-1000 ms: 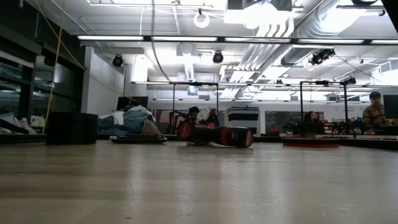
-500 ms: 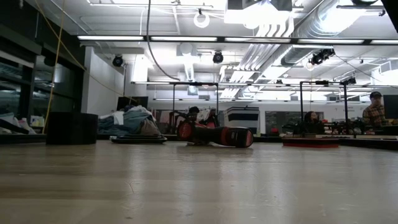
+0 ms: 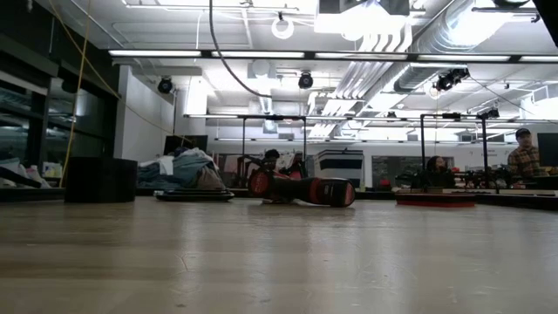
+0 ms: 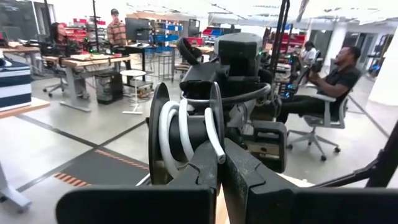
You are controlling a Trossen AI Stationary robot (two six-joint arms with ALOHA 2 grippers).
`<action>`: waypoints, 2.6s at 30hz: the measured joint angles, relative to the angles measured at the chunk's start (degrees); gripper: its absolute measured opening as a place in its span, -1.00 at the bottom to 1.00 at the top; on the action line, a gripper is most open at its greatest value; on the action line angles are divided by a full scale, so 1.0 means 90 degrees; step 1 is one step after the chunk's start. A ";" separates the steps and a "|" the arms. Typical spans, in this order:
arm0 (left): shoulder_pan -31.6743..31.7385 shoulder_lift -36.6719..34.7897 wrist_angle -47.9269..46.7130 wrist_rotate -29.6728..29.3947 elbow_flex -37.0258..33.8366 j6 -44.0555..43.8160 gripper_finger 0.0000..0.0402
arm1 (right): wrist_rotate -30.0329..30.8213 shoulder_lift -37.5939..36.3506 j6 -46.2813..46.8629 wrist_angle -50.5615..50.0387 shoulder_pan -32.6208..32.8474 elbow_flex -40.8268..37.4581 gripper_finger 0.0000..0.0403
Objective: Coil cords
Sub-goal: Coil the white cable wire into the black spool
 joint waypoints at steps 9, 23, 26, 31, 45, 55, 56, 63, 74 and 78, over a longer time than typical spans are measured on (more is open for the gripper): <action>0.0000 0.0019 0.0288 0.0008 -0.0002 -0.0053 -1.00 | 0.0269 0.0139 -0.0265 0.0167 0.0032 0.0000 -0.43; -0.0005 0.0022 0.0375 0.0178 -0.0002 -0.0112 -1.00 | 0.0511 0.0148 -0.0792 0.0211 0.0062 0.0000 -0.43; -0.0005 0.0022 0.0406 0.0178 -0.0002 -0.0109 -1.00 | 0.0532 0.0148 -0.0891 0.0124 0.0065 0.0000 -0.47; -0.0005 0.0022 0.0451 0.0174 -0.0002 -0.0107 -1.00 | 0.0550 0.0148 -0.1076 0.0119 0.0065 0.0000 -0.67; -0.0005 0.0022 0.0825 0.0162 -0.0005 0.0068 -1.00 | 0.0610 0.0186 -0.0986 0.0104 0.0077 0.0005 -0.61; -0.0005 0.0010 0.1122 0.0163 -0.0005 0.0344 -1.00 | 0.0749 0.0189 -0.1156 -0.0214 0.0079 0.0005 -0.54; -0.0005 0.0006 0.1163 0.0166 -0.0005 0.0386 -1.00 | 0.0767 0.0189 -0.1163 -0.0207 0.0077 0.0005 -0.55; -0.0004 0.0000 0.1134 0.0171 -0.0005 0.0393 -1.00 | 0.0782 0.0189 -0.1149 -0.0162 0.0077 0.0005 -0.62; -0.0005 -0.0002 0.1235 0.0168 -0.0005 0.0137 -1.00 | 0.0909 0.0189 -0.1178 -0.0215 0.0147 0.0005 -0.98; -0.0002 0.0020 0.1587 0.0265 -0.0005 -0.0729 -1.00 | 0.0897 0.0189 -0.1286 0.0369 0.0393 0.0005 -0.99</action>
